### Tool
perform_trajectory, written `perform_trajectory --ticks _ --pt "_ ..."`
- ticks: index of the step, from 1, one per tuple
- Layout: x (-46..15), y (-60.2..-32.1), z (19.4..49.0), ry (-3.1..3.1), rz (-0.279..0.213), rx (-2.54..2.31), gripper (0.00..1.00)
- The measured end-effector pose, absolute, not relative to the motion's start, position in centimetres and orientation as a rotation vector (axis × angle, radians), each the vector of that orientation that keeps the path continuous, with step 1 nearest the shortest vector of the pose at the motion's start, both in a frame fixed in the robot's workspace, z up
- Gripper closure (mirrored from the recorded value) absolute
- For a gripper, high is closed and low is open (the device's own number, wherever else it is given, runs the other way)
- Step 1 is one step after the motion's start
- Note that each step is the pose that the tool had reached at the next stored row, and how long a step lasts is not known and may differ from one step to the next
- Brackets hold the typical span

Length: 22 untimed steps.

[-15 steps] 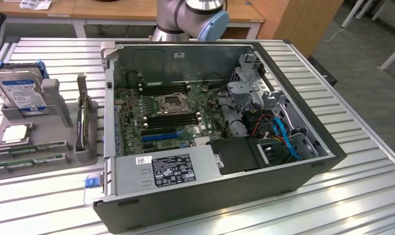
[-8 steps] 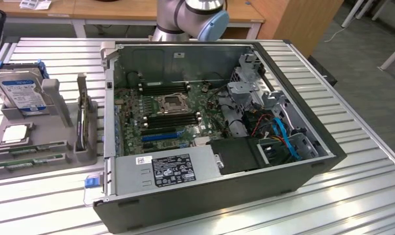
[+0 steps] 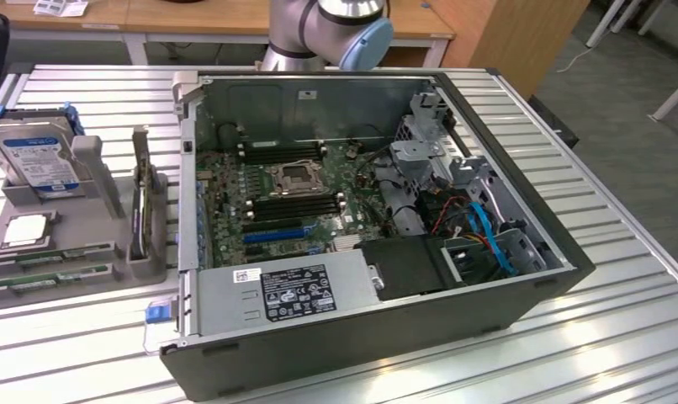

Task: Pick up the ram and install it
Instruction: 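Pick up the ram and move it above insertion slot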

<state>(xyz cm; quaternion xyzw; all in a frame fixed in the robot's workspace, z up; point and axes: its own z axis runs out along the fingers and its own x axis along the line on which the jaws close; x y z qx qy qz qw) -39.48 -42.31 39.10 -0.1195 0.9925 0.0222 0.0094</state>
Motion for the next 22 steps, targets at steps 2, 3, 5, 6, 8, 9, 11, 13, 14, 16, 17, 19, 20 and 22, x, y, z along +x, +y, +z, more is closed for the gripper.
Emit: perform_trajectory --ticks 2,3,5,6,8,9,11,13,14,16,17,19,20,22 --pt "-39.48 -42.31 39.09 3.093 0.069 -0.431 0.71" --pt "-39.48 -42.31 39.08 3.09 0.068 -0.459 0.71" --pt "-39.48 -42.32 39.08 3.082 0.066 -0.515 0.71" --pt "-39.48 -42.31 39.07 3.078 0.066 -0.543 0.71" --pt "-39.48 -42.31 39.07 3.069 0.064 -0.598 0.71" --pt "-39.47 -42.31 39.06 3.064 0.062 -0.628 0.71" --pt "-39.47 -42.32 39.05 3.054 0.06 -0.683 0.71" --pt "-39.47 -42.32 39.04 3.043 0.058 -0.739 0.71" --pt "-39.47 -42.32 39.03 3.037 0.057 -0.766 0.71" --pt "-39.48 -42.32 39.02 3.023 0.055 -0.823 0.71" --pt "-39.48 -42.32 39.02 3.017 0.054 -0.85 0.71" --pt "-39.48 -42.32 39.0 3.002 0.052 -0.904 0.71" --pt "-39.48 -42.32 39.0 2.995 0.051 -0.931 0.71" --pt "-39.48 -42.31 38.98 2.979 0.05 -0.985 0.71"
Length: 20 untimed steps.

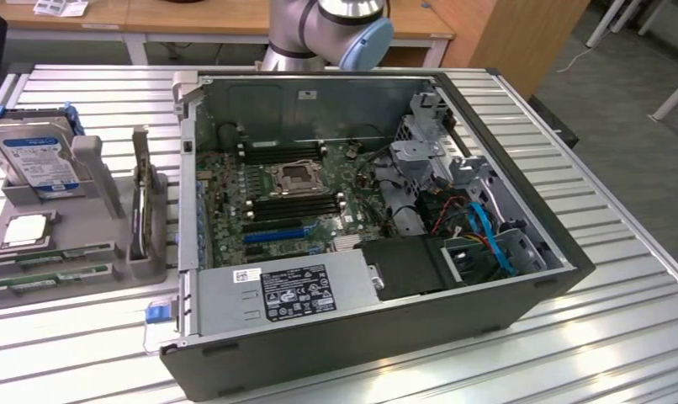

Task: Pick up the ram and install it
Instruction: 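Pick up the ram and move it above insertion slot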

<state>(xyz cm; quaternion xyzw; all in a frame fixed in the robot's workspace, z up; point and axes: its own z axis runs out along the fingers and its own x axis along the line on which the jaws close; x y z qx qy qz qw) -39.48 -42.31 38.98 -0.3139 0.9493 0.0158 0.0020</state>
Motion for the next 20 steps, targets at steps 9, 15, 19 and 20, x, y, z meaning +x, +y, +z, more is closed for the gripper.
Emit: perform_trajectory --ticks 9,15,19,20 --pt "-39.48 -42.32 38.92 2.893 0.042 -1.229 0.71" --pt "-39.48 -42.32 38.87 2.824 0.039 -1.386 0.71" --pt "-39.48 -42.31 38.83 2.774 0.036 -1.487 0.71" --pt "-39.48 -42.31 38.82 2.76 0.036 -1.515 0.71"
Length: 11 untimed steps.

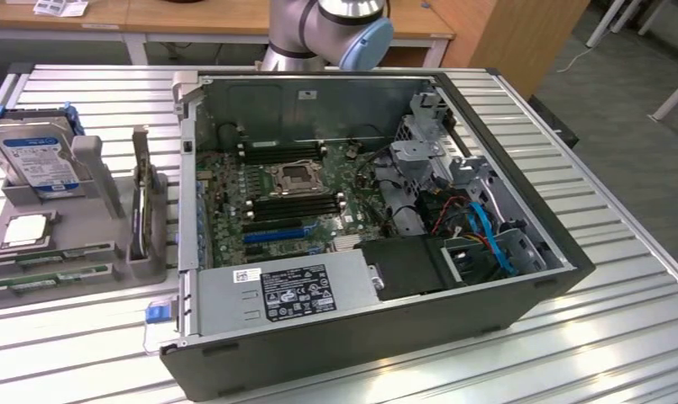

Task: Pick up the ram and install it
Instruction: 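Pick up the ram and move it above insertion slot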

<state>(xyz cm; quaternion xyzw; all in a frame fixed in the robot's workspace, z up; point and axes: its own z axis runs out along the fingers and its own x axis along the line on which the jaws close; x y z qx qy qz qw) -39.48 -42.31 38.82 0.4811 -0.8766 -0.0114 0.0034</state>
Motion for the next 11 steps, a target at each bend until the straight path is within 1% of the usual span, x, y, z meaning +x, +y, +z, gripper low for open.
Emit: perform_trajectory --ticks 11 --pt "-39.48 -42.31 38.71 -2.581 -0.03 1.772 0.71"
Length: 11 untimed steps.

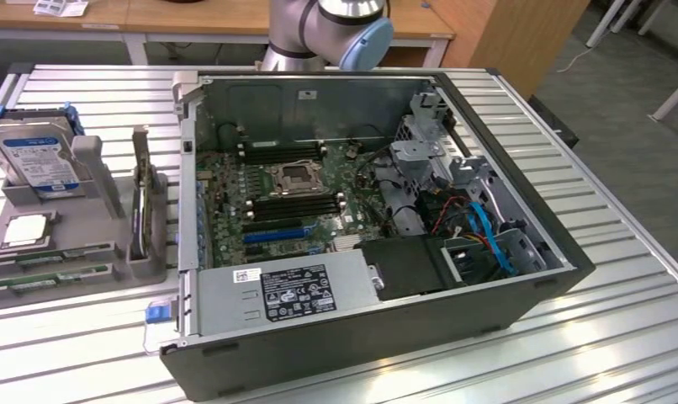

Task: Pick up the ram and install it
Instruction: 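Pick up the ram and move it above insertion slot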

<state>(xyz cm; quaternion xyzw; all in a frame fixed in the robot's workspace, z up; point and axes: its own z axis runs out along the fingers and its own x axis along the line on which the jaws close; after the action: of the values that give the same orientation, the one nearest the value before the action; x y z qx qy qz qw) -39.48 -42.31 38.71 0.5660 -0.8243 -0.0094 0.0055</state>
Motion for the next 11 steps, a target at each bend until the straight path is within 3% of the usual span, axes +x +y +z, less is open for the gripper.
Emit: perform_trajectory --ticks 11 --pt "-39.48 -42.31 38.6 -2.387 -0.023 2.019 0.71"
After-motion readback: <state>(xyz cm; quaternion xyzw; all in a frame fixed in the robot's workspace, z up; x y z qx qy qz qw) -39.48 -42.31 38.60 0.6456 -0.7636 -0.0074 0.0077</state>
